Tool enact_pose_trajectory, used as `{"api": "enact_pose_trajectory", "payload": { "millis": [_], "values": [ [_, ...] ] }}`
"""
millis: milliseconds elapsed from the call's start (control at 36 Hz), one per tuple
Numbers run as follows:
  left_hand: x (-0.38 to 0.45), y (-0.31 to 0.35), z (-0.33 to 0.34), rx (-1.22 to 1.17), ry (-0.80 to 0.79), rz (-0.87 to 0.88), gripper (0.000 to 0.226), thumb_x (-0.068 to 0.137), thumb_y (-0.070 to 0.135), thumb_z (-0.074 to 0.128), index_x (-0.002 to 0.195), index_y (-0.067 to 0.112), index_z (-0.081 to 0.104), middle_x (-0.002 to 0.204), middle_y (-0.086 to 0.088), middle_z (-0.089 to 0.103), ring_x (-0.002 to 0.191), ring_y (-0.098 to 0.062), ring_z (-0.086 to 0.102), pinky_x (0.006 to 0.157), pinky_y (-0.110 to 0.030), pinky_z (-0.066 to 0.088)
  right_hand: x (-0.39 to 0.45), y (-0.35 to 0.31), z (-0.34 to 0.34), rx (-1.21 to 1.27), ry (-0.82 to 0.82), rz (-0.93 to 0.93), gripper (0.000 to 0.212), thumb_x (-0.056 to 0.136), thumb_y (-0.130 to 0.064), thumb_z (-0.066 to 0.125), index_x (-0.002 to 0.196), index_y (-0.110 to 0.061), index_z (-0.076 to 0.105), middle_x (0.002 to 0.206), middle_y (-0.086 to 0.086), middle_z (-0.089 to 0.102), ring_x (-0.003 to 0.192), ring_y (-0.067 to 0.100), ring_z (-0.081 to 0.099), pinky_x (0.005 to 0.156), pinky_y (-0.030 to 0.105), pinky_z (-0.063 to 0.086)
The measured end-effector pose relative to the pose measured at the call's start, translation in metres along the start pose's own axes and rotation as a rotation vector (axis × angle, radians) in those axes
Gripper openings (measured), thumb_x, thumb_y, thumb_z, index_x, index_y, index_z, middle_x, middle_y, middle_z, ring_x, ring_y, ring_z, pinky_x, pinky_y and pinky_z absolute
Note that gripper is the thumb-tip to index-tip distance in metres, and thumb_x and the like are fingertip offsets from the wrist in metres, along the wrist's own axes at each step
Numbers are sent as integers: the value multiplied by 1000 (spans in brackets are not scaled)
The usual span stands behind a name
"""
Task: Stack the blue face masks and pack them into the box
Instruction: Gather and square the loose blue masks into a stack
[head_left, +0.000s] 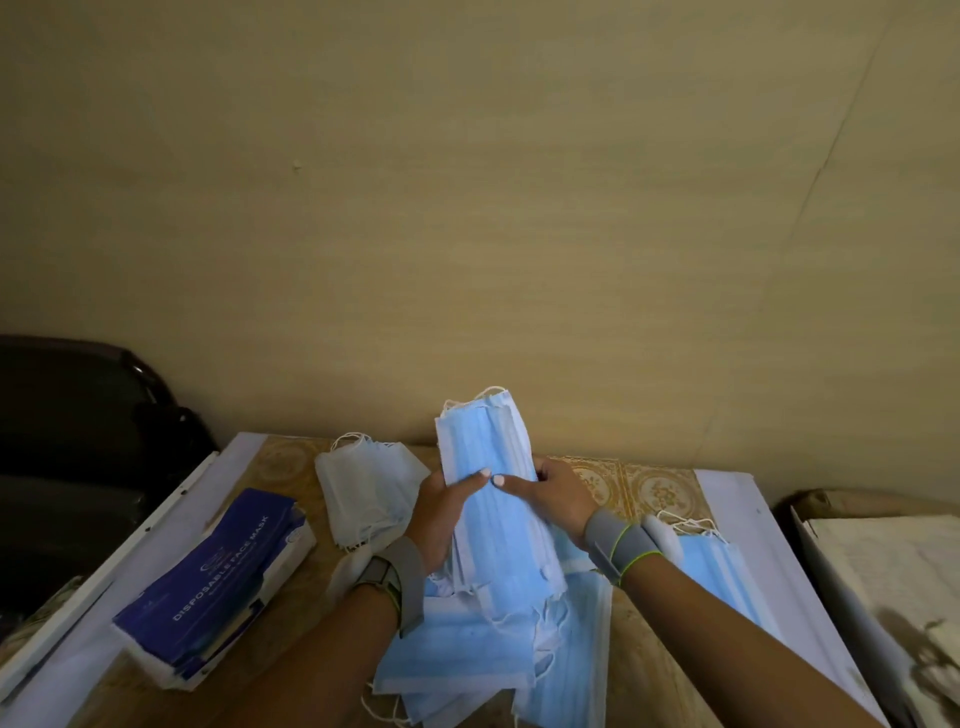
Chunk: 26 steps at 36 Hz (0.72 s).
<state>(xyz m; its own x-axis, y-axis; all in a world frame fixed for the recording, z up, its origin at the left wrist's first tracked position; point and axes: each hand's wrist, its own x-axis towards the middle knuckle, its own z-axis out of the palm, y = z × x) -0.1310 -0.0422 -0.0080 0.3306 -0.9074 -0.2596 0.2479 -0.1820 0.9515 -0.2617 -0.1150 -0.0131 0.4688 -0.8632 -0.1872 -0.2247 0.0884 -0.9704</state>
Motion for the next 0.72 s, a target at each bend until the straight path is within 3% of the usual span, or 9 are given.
{"api": "enact_pose_trajectory", "payload": {
  "millis": [56,139,222,306,361,444,528,611,722],
  "values": [
    [1,1,0,-12,22,29,14,88,12,60,101,17,62,97,-7,69,84,-23,67,70,-32,56,0,1,-2,-8,-16,-25,19,76,-17,75,94,-15,67,90,2,71,70,8,66,57,14,53],
    [3,5,-1,-16,54,51,23,85,12,64,108,12,62,108,-14,69,97,-33,66,85,-45,56,0,6,-7,-50,-11,-52,32,74,-11,76,104,-8,67,93,6,71,71,9,66,60,14,54],
    [5,6,-2,-26,43,65,26,85,11,64,111,9,62,106,-13,68,97,-33,66,84,-42,56,1,10,-12,-78,26,-70,30,75,-9,74,104,-5,69,96,9,71,75,14,66,68,18,56],
    [7,3,-3,-11,20,60,31,82,9,67,113,6,62,109,-14,69,99,-32,66,86,-41,56,0,12,-15,-90,32,-65,8,84,-8,66,80,-14,70,67,-13,68,55,-7,59,58,11,48],
    [9,-2,-4,1,14,46,31,80,6,69,111,5,63,109,-14,69,95,-29,67,81,-37,57,-1,14,-13,-103,46,-35,29,89,-10,60,62,-20,61,55,-16,59,45,-11,51,55,12,41],
    [11,-10,-5,36,11,38,30,80,4,69,109,8,62,104,-9,68,85,-17,66,67,-22,55,0,21,-11,-133,63,-20,29,91,-15,57,64,-6,59,68,0,53,50,-8,44,54,11,36],
    [13,-17,-6,6,21,11,29,81,5,68,109,10,61,102,-9,67,86,-18,65,73,-28,55,-2,22,-10,-131,70,-33,34,92,-20,55,73,7,56,77,6,46,70,12,43,62,24,33],
    [16,-21,-10,-44,67,-14,32,81,7,69,113,6,61,107,-14,67,91,-27,66,77,-34,55,-3,17,-11,-92,118,-42,25,93,-18,53,75,-3,58,75,6,47,65,11,42,56,19,36],
    [22,-22,-16,-74,138,-45,37,83,9,67,118,2,60,113,-18,65,104,-35,63,85,-41,53,2,11,-16,9,236,-82,32,95,-16,49,95,13,60,83,7,54,72,14,48,55,16,39]
  ]
}}
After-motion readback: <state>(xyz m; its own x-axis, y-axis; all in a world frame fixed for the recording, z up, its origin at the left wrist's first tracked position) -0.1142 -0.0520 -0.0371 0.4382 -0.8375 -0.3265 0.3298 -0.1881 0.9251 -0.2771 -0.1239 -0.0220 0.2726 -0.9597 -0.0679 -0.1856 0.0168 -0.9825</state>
